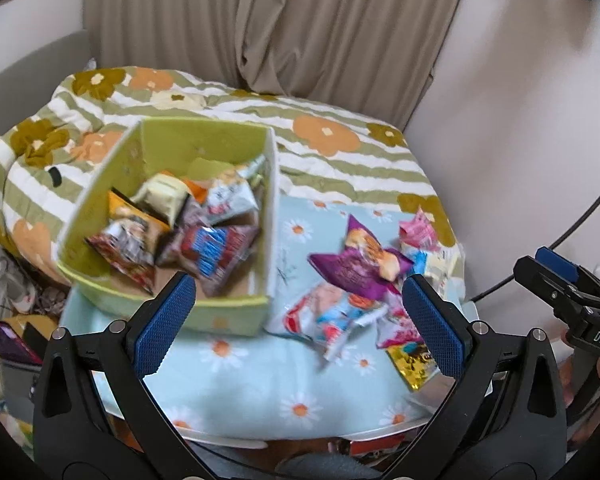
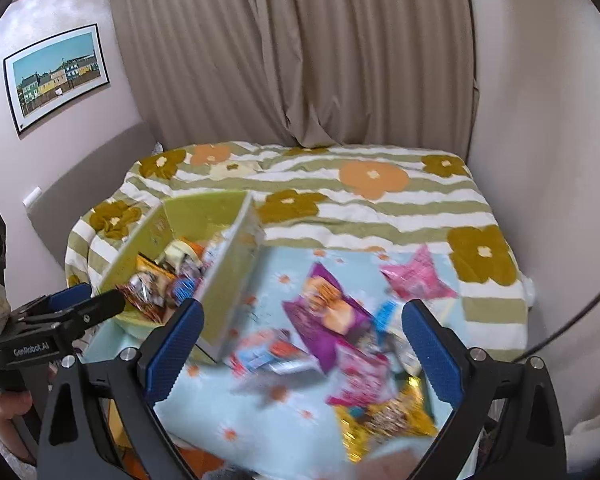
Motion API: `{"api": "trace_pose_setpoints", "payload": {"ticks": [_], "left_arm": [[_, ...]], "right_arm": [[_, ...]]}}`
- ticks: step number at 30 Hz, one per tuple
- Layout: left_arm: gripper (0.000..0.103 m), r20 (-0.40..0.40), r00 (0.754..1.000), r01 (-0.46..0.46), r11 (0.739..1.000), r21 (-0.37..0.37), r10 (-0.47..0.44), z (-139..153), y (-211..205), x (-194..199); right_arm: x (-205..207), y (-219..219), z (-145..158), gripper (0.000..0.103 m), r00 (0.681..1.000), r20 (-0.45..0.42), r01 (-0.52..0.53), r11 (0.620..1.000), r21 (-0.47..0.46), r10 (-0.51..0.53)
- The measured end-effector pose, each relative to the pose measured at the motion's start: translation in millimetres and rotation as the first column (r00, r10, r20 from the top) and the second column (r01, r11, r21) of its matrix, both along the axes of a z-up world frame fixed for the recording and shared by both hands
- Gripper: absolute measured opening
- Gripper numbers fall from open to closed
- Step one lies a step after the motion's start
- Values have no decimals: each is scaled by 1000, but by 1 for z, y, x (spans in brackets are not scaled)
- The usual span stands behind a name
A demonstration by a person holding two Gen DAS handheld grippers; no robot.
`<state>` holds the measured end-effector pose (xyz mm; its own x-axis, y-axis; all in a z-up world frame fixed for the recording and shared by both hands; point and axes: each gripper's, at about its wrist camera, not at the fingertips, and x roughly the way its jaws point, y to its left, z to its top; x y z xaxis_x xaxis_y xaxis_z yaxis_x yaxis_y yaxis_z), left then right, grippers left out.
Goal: Organize snacks
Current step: 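Move both tools back over the remaining snack bags on the tablecloth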
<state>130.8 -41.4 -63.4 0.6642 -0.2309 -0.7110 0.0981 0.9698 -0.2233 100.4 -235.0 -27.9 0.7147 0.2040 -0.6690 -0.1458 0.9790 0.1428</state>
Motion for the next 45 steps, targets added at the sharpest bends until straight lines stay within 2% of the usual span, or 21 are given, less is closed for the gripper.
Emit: {"api": "trace_pose_setpoints", "payload": {"ticks": [4, 9, 14, 18, 20, 23, 26, 28, 32, 39, 40, 41, 45], "left_arm": [[102, -35, 999, 32, 999, 36, -31, -21, -33, -3], [102, -86, 994, 70, 996, 49, -65, -47, -54, -2], [102, -112, 985, 142, 981, 133, -128, -73, -75, 7], [102, -111, 973, 223, 944, 242, -201, -95, -93, 19], [102, -112, 965, 261, 919, 297, -238, -103, -101, 24], [102, -121, 946, 325, 867, 379, -302, -118, -114, 31], [102, -141, 929, 369, 822, 434, -342, -133, -124, 39], [102, -157, 921, 388, 801, 455, -357, -142, -128, 45], [98, -200, 906, 423, 776, 468, -374, -159, -133, 59], [90, -263, 882, 471, 754, 459, -391, -185, -138, 77], [88, -266, 880, 475, 752, 456, -394, -187, -139, 79], [81, -271, 877, 481, 752, 451, -397, -189, -139, 82], [78, -293, 866, 498, 757, 422, -406, -194, -139, 90]], "right_arm": [[-9, -32, -18, 99, 999, -34, 7, 1000, -14, -8], [-15, -65, -44, 99, 994, -101, 45, 999, 20, -43], [-18, -79, -71, 99, 981, -168, 109, 993, 50, -99], [-18, -83, -101, 99, 954, -247, 191, 979, 74, -168], [-16, -85, -117, 99, 937, -289, 227, 971, 73, -198], [-13, -89, -134, 99, 911, -337, 284, 954, 94, -238], [-10, -91, -150, 99, 882, -385, 337, 935, 111, -273], [-6, -91, -158, 99, 865, -409, 363, 925, 114, -289], [-3, -89, -170, 99, 846, -432, 391, 914, 109, -311], [1, -84, -186, 95, 818, -458, 430, 899, 87, -347], [1, -84, -188, 95, 814, -460, 436, 896, 84, -354], [1, -85, -190, 94, 810, -464, 444, 892, 85, -359], [3, -90, -196, 90, 793, -476, 478, 873, 100, -379]]}}
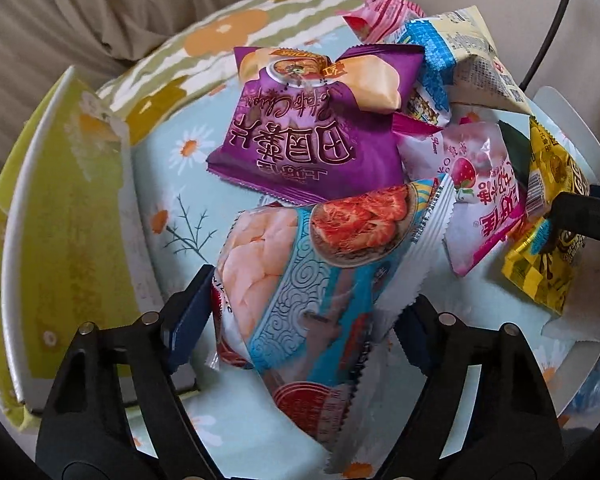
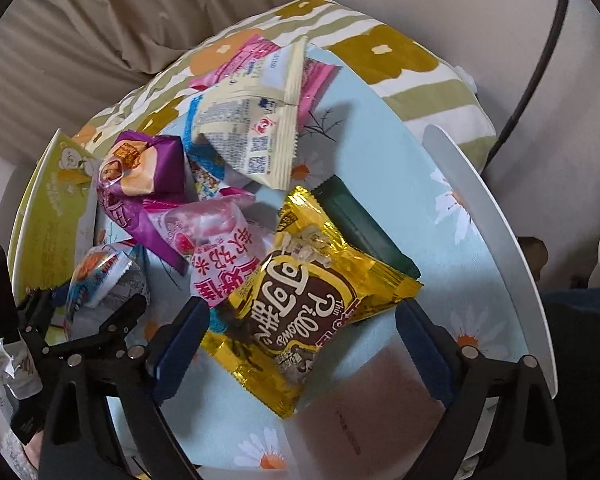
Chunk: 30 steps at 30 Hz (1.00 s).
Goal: Organize snacks
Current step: 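Move both tools back over the remaining snack bags on the tablecloth, then grasp the shrimp-chip bag with the left gripper while the right grasps the gold wafer bag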
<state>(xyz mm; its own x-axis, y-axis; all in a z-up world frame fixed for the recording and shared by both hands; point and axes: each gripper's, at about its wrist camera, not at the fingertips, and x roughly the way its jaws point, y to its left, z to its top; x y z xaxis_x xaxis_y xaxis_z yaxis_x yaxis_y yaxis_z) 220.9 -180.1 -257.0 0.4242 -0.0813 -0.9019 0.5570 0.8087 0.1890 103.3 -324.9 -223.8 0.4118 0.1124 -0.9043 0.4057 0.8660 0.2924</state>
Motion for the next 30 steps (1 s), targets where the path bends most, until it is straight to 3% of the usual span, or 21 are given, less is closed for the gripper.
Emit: {"api": "trace_pose_setpoints", "payload": {"ticks": [5, 9, 16, 18, 21, 27, 30], "left_arm": [[66, -17, 1000, 4, 1000, -20, -4, 0, 1, 5], [65, -24, 1000, 4, 1000, -25, -4, 0, 3, 6], [65, -29, 999, -25, 998, -49, 23, 7, 13, 4], [65, -26, 999, -28, 998, -53, 27, 9, 13, 1], [65, -22, 999, -35, 997, -62, 34, 13, 14, -2], [65, -8, 998, -59, 995, -81, 59, 24, 17, -12], [65, -5, 997, -75, 993, -88, 75, 29, 19, -18]], "right_arm": [[3, -2, -5, 84, 1000, 1, 29, 998, 48, -29], [7, 0, -14, 69, 999, -11, 42, 994, 96, -41], [9, -1, -18, 62, 999, 0, 51, 989, 138, -51], [9, -1, -18, 42, 999, 4, 39, 990, 138, -40], [8, -2, -17, 31, 1000, 16, 23, 989, 147, -26], [4, -4, -14, 25, 999, 32, -4, 990, 138, -1], [2, -7, -17, 25, 1000, 21, 8, 984, 178, -12]]}}
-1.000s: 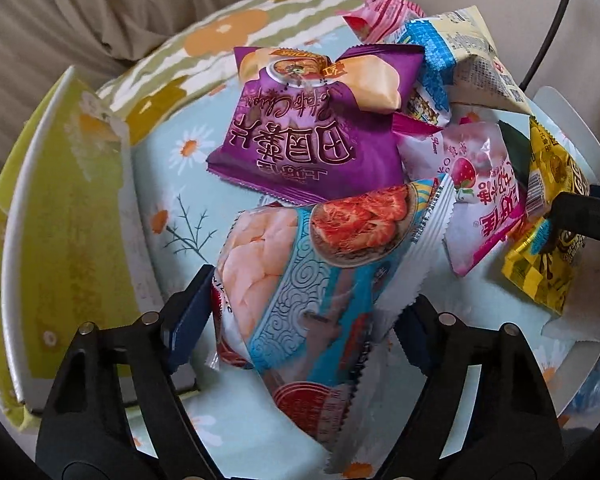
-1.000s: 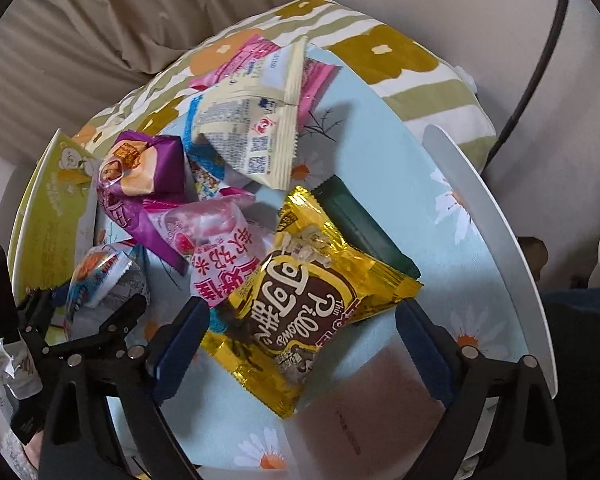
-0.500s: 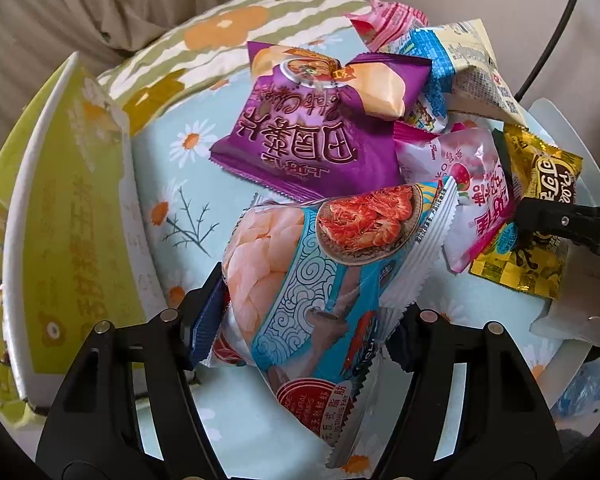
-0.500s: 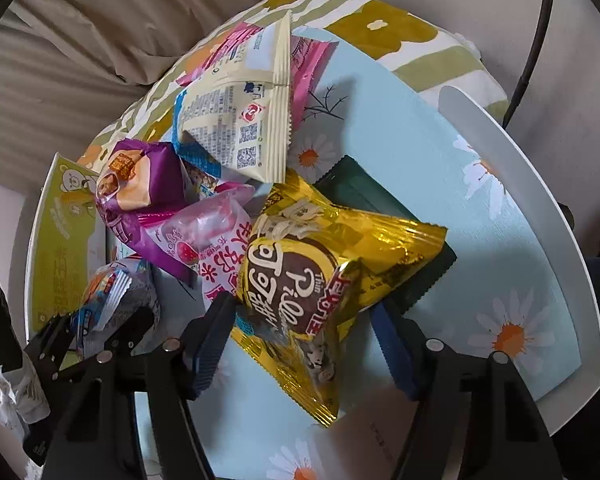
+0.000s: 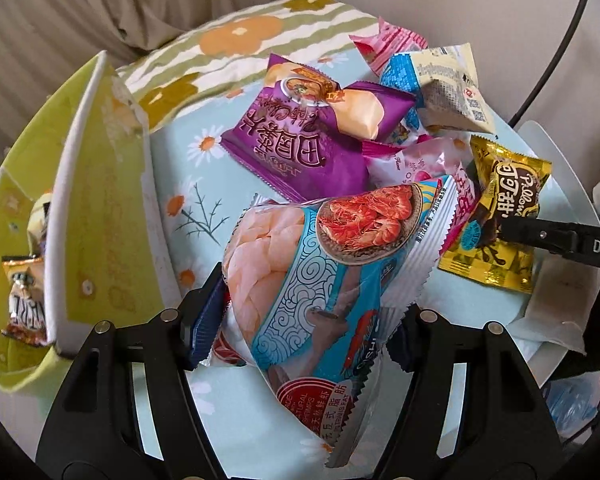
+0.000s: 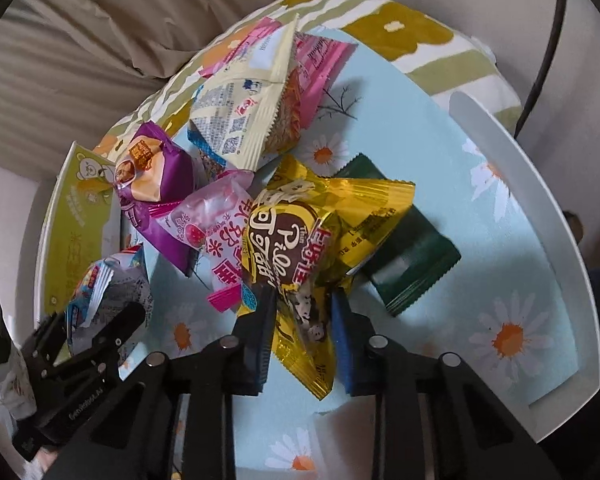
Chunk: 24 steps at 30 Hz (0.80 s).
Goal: Organize snacks
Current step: 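Grasp the shrimp-chip bag with the left gripper while the right grasps the gold wafer bag, then carry the shrimp-chip bag into the green box and open the left gripper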
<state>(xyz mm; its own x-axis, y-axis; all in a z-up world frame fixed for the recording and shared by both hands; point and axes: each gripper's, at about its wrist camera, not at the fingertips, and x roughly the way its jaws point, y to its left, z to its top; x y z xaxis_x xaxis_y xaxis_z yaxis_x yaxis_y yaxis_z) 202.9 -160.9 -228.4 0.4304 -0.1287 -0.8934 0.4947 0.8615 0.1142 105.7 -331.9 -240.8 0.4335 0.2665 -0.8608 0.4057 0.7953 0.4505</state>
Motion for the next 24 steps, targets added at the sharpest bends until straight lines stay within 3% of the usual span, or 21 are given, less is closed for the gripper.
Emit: {"api": "trace_pose_setpoints", "payload": {"ticks": [4, 5, 6, 8, 9, 17, 24], "left_arm": [[65, 2, 1000, -13, 1000, -2, 13, 4, 1, -5], [65, 3, 1000, -15, 1000, -3, 15, 5, 1, -6], [65, 4, 1000, -18, 1000, -3, 18, 5, 2, -6], [65, 4, 1000, -24, 1000, -4, 24, 6, 3, -4], [65, 4, 1000, -27, 1000, -6, 27, 6, 4, -3], [65, -2, 999, -41, 999, -11, 41, 3, 8, 5], [65, -1, 998, -58, 998, -19, 58, 8, 12, 8]], "right_arm": [[2, -3, 2, 27, 1000, 0, 19, 999, 33, -19], [3, -5, 3, 34, 1000, 3, 25, 999, 44, -26], [4, -7, 4, 48, 999, 14, 31, 998, 63, -32], [7, -8, 6, 63, 998, 36, 47, 995, 93, -50], [9, -8, 7, 64, 998, 36, 54, 994, 90, -57], [35, -1, -1, 64, 997, -10, 76, 996, -47, -77], [37, 12, 1, 49, 1000, -5, -6, 991, -131, 6]]}}
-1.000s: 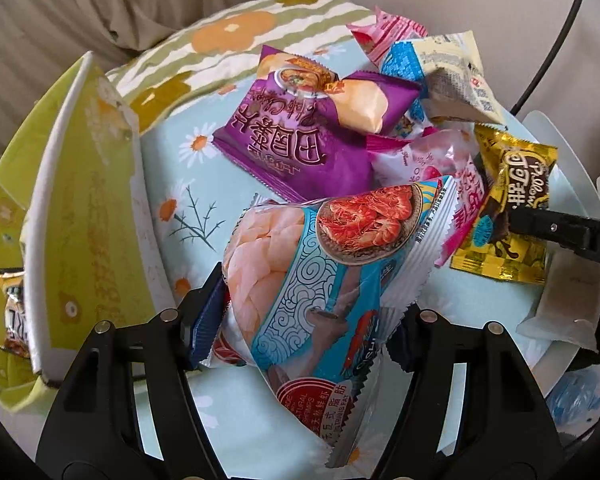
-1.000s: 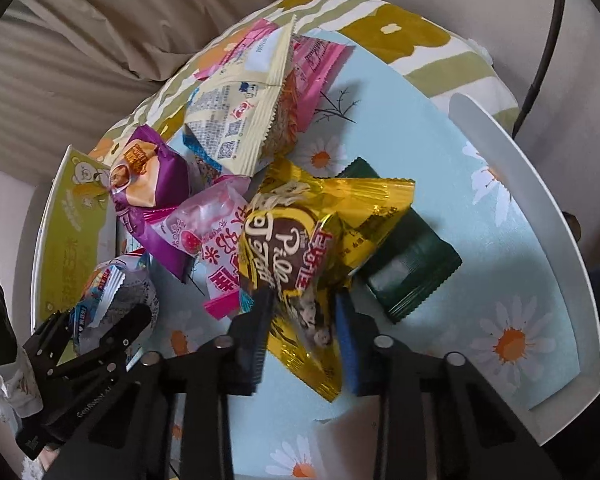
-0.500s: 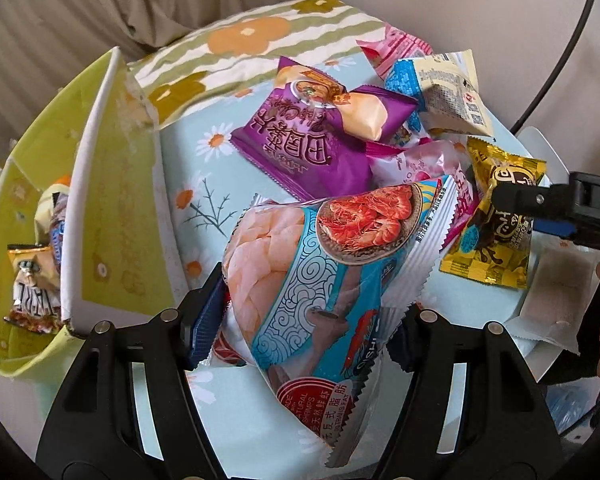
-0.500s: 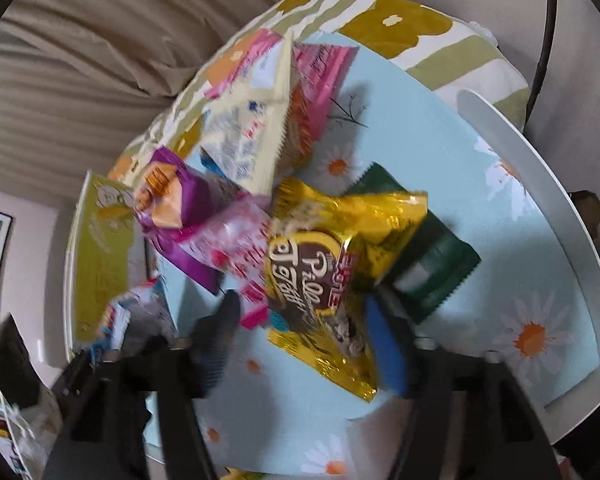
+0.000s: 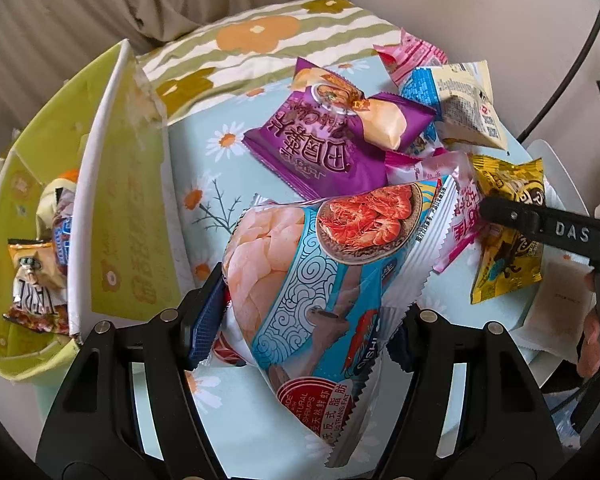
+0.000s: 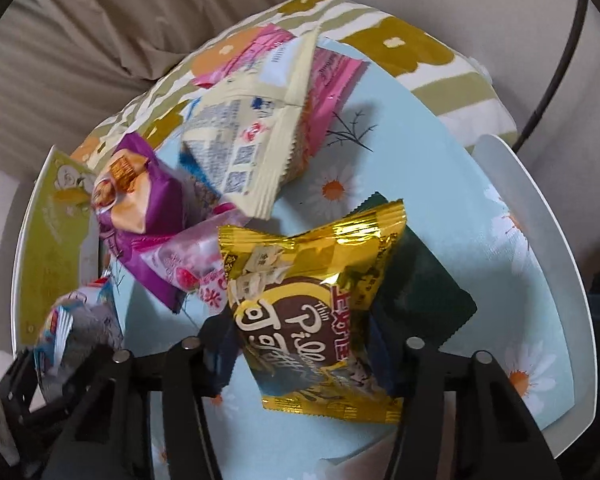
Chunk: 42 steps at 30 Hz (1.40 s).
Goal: Organize snacks
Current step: 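Carry the shrimp-chip bag into the green box and open the left gripper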
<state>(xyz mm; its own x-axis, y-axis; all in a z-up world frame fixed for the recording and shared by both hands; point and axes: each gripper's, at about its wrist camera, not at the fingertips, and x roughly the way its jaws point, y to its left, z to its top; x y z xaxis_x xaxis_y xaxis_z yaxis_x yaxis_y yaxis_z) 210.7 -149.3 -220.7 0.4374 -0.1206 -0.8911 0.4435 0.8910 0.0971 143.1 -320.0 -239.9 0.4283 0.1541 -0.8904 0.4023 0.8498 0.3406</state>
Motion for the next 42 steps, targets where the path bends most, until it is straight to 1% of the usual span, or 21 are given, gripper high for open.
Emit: {"api": "trace_pose_setpoints", "payload": {"ticks": [6, 11, 14, 18, 22, 25, 27, 30, 33, 37, 39, 42], "left_arm": [[65, 22, 999, -30, 999, -11, 30, 16, 3, -8], [65, 56, 993, -98, 995, -34, 100, 40, 16, -20], [65, 89, 985, -144, 988, -58, 149, 58, 29, -25], [65, 120, 971, -189, 971, -145, 207, 93, 53, -27], [65, 146, 966, -175, 958, -227, 211, 123, 70, -28], [65, 178, 965, -144, 956, -254, 193, 146, 82, -27], [65, 188, 965, -127, 952, -279, 184, 159, 95, -25], [65, 216, 960, -114, 954, -279, 178, 176, 119, -16], [65, 239, 952, -121, 955, -271, 189, 188, 149, -4], [65, 244, 944, -154, 951, -267, 222, 194, 193, 16], [65, 235, 941, -177, 946, -271, 243, 193, 218, 29], [65, 216, 940, -202, 941, -270, 264, 190, 244, 48]], "right_arm": [[-12, 8, 24, 48, 996, 69, -52, 998, -20, 53], [-19, 21, 57, 48, 981, 150, -118, 992, -32, 122], [-19, 31, 78, 48, 963, 202, -174, 984, -40, 179], [-13, 48, 105, 48, 930, 272, -248, 968, -30, 247], [-5, 75, 136, 48, 888, 335, -313, 948, -63, 315], [-2, 95, 154, 48, 866, 371, -331, 940, -79, 336], [0, 110, 166, 48, 853, 394, -334, 938, -94, 344], [7, 135, 179, 48, 843, 413, -335, 937, -99, 345], [16, 159, 190, 48, 830, 430, -344, 933, -106, 355], [40, 199, 201, 48, 810, 446, -367, 922, -122, 381], [51, 219, 204, 48, 800, 451, -378, 916, -134, 396], [65, 241, 208, 48, 793, 449, -390, 909, -145, 411]]}}
